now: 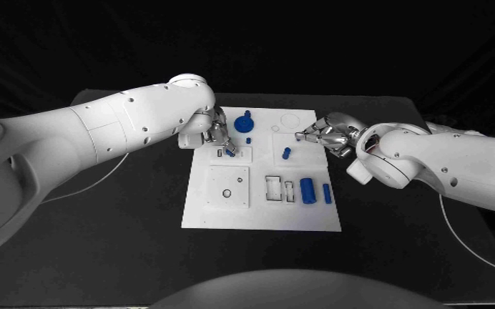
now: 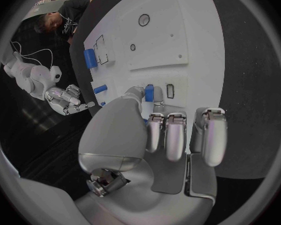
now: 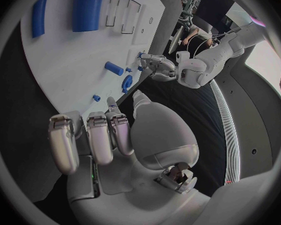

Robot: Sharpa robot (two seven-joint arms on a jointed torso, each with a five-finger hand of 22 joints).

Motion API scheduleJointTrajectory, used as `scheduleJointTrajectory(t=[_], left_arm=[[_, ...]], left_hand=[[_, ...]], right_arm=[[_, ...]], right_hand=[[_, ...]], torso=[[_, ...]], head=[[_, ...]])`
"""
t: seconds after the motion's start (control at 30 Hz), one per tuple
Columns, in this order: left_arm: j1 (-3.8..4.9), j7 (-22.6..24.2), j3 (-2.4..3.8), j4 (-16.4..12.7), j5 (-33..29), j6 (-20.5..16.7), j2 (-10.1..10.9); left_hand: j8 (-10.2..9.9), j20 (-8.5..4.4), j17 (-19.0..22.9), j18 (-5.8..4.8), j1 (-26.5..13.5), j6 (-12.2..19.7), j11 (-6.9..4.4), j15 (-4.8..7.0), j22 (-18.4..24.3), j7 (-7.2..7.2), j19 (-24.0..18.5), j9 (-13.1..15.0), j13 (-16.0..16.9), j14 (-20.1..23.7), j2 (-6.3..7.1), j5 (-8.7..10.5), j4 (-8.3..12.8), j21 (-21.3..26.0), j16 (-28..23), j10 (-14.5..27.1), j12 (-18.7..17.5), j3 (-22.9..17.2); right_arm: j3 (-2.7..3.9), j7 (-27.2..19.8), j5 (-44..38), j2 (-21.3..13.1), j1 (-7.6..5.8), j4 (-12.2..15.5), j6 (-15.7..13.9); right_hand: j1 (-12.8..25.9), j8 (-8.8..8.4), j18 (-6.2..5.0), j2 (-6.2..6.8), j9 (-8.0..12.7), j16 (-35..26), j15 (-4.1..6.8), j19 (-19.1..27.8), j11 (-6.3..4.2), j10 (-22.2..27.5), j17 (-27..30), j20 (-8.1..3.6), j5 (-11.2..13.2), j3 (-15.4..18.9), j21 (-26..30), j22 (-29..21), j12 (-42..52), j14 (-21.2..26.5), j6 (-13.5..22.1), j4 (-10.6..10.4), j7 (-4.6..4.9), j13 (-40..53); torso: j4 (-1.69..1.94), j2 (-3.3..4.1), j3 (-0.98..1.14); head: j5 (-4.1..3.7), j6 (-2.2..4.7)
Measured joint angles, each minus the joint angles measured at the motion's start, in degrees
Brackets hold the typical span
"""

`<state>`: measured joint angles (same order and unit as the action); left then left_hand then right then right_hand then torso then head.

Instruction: Assemble the parts on the task board

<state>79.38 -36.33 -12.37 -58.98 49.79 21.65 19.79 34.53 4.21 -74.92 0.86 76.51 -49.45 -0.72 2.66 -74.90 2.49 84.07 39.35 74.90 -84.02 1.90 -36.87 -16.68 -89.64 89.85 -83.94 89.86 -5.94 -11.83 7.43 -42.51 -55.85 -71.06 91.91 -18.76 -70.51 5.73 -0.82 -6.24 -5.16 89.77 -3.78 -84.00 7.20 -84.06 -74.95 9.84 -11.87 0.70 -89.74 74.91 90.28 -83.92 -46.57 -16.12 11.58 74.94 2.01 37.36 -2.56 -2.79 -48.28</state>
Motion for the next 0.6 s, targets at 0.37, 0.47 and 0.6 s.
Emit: scheduleJointTrajectory(t=[0.37, 0.47, 0.6], left_arm=[[-0.11, 0.00, -0.04, 0.02, 0.02, 0.01, -0.14], [-0.11, 0.00, -0.04, 0.02, 0.02, 0.01, -0.20], [-0.11, 0.00, -0.04, 0.01, 0.01, 0.00, -0.23]], left_hand=[[0.02, 0.00, 0.00, 0.00, 0.00, 0.10, 0.00, 0.00, 0.00, 0.10, 0.00, -0.01, 0.03, 0.00, 0.00, 0.16, 0.13, 0.00, 0.00, 0.00, 0.00, -0.13], [0.02, 0.00, 0.00, 0.00, 0.02, 0.20, 0.00, 0.00, 0.00, 0.19, 0.00, 0.16, 0.05, 0.00, -0.02, 0.16, 0.13, 0.00, 0.00, 0.00, 0.00, -0.13], [0.02, 0.00, 0.00, 0.00, 0.17, 0.20, 0.00, 0.00, 0.00, 0.20, 0.00, 0.17, 0.04, 0.00, -0.17, 0.17, 0.03, 0.00, 0.00, 0.00, 0.00, -0.24]], right_arm=[[0.00, 0.08, 0.00, -0.05, 0.00, 0.06, 0.01], [0.00, 0.11, 0.00, -0.07, 0.00, 0.07, 0.01], [0.00, 0.13, 0.00, -0.08, 0.00, 0.08, 0.01]], right_hand=[[0.00, 0.00, 0.00, 0.00, 0.01, 0.00, 0.00, 0.00, 0.04, -0.04, 0.01, 0.00, 0.00, 0.00, 0.00, -0.01, 0.00, 0.00, 0.00, 0.00, 0.00, 0.00], [0.00, 0.00, 0.00, 0.00, 0.01, 0.00, 0.00, 0.00, 0.04, -0.04, 0.01, 0.00, 0.00, 0.00, 0.00, -0.01, 0.00, 0.00, 0.00, 0.00, 0.00, 0.00], [0.00, 0.00, 0.00, 0.00, 0.01, 0.00, 0.00, 0.00, 0.04, -0.04, 0.01, 0.00, 0.00, 0.00, 0.00, 0.04, 0.00, 0.00, 0.00, 0.00, 0.00, 0.00]], torso=[[-0.01, 0.03, -0.02], [-0.01, 0.04, -0.02], [0.01, 0.03, -0.02]], head=[[-0.03, -0.08], [0.01, -0.09], [0.02, -0.12]])
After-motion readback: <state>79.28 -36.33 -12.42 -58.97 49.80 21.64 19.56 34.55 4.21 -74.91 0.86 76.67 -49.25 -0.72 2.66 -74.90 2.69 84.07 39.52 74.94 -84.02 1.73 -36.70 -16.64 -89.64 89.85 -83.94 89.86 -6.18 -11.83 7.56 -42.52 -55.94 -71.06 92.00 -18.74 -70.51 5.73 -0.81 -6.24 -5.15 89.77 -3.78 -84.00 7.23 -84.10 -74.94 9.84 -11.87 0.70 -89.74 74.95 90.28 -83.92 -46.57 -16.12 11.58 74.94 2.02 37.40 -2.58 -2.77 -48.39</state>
